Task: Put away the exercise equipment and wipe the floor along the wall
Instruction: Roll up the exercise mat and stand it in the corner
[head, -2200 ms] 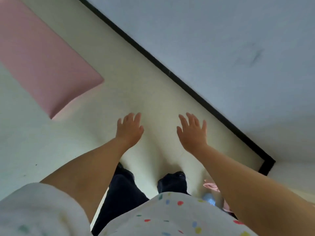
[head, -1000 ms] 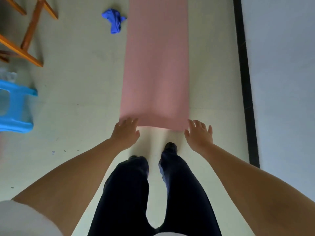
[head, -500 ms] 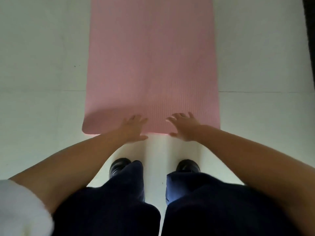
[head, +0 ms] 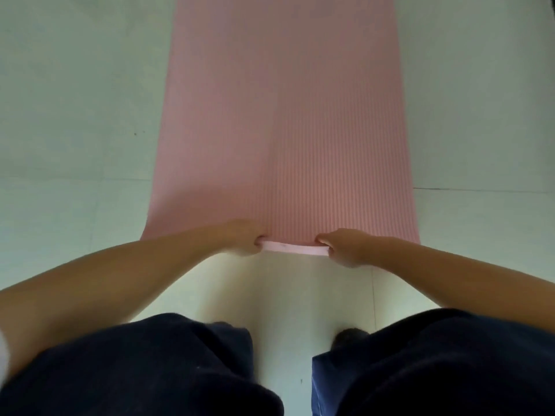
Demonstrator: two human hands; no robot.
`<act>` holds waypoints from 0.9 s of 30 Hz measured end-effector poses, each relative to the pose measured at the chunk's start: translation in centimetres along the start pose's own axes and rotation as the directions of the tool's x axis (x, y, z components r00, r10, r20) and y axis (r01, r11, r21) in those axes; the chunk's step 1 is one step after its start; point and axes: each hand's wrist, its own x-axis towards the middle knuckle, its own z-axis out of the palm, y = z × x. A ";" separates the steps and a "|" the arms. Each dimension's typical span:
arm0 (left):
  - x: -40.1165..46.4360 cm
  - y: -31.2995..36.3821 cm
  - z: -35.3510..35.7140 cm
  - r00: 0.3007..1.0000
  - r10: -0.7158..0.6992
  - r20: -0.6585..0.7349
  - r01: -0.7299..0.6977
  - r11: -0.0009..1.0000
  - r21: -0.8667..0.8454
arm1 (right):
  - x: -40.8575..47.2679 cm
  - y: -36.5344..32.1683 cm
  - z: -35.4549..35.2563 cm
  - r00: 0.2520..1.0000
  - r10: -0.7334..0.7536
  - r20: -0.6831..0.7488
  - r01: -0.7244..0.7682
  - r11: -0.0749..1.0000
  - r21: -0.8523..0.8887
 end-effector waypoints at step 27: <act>3.4 0.8 1.9 0.961 -0.096 -0.258 0.208 0.869 0.450 | 3.0 2.1 2.8 0.874 -0.240 -0.422 0.018 0.884 -0.467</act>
